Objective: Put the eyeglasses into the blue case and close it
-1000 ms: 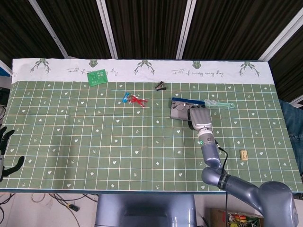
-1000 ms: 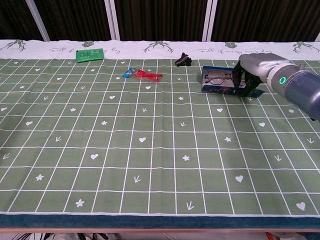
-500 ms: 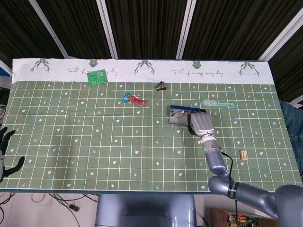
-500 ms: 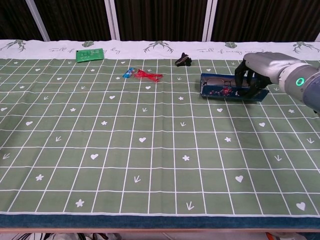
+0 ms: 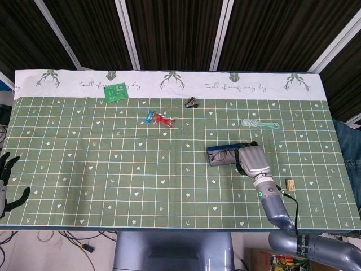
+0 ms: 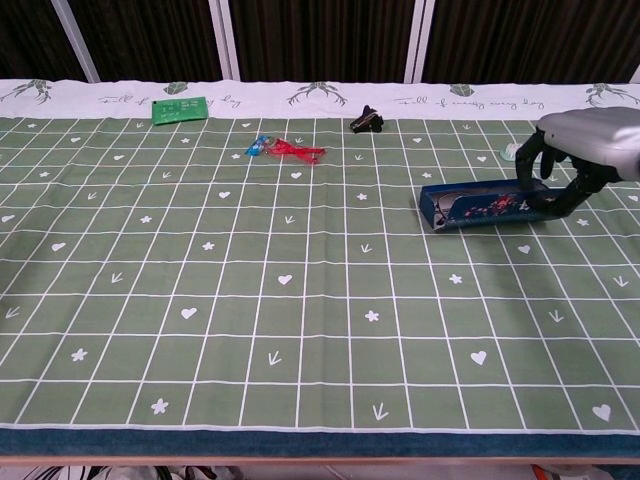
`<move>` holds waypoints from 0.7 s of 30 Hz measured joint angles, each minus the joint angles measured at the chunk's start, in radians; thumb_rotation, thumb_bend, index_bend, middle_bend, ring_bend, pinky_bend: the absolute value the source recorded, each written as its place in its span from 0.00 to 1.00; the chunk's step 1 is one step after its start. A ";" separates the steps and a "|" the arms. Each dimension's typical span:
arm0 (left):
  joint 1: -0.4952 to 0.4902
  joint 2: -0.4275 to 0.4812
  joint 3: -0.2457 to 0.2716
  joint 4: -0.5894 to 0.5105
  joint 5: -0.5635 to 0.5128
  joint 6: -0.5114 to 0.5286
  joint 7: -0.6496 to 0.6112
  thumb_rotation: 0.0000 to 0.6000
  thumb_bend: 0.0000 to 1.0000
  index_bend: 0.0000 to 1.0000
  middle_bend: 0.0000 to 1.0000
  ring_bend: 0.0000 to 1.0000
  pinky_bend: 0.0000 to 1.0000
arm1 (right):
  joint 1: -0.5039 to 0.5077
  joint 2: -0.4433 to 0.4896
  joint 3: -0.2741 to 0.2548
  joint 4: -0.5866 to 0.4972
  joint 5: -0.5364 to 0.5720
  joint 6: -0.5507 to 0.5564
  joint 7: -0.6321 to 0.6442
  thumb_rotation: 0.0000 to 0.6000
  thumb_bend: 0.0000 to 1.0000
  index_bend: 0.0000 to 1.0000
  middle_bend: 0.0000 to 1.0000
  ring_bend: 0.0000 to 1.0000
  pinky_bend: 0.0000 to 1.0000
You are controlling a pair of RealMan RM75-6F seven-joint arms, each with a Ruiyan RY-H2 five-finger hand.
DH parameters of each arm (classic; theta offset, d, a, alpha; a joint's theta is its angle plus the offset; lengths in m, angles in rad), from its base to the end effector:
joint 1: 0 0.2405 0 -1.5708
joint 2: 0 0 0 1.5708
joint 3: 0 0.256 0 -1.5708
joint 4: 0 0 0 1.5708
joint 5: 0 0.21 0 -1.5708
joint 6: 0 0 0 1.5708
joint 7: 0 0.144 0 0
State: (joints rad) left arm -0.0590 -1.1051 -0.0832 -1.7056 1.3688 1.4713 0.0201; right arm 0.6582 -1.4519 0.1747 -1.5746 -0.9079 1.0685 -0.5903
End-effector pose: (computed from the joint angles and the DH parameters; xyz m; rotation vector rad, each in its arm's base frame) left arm -0.3133 0.1775 0.1638 -1.2356 -1.0079 -0.8813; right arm -0.1958 -0.3367 0.0237 1.6956 -0.9092 0.6903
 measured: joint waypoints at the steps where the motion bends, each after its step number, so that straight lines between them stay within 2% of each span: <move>1: 0.000 0.000 0.000 0.000 0.000 0.000 0.000 1.00 0.32 0.12 0.00 0.00 0.00 | 0.004 0.000 0.000 0.000 0.005 -0.006 -0.003 1.00 0.53 0.76 0.36 0.35 0.22; 14: 0.001 0.002 -0.001 0.001 -0.001 0.001 0.000 1.00 0.32 0.12 0.00 0.00 0.00 | 0.032 -0.025 0.005 0.020 -0.001 -0.015 -0.002 1.00 0.53 0.78 0.26 0.24 0.18; 21: 0.001 0.000 -0.001 0.002 -0.002 0.002 0.003 1.00 0.32 0.12 0.00 0.00 0.00 | 0.052 -0.047 0.023 0.066 0.018 -0.033 0.009 1.00 0.52 0.78 0.24 0.23 0.18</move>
State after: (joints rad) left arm -0.0576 -1.1048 -0.0839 -1.7040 1.3669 1.4738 0.0229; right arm 0.7106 -1.4987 0.1973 -1.5082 -0.8900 1.0354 -0.5816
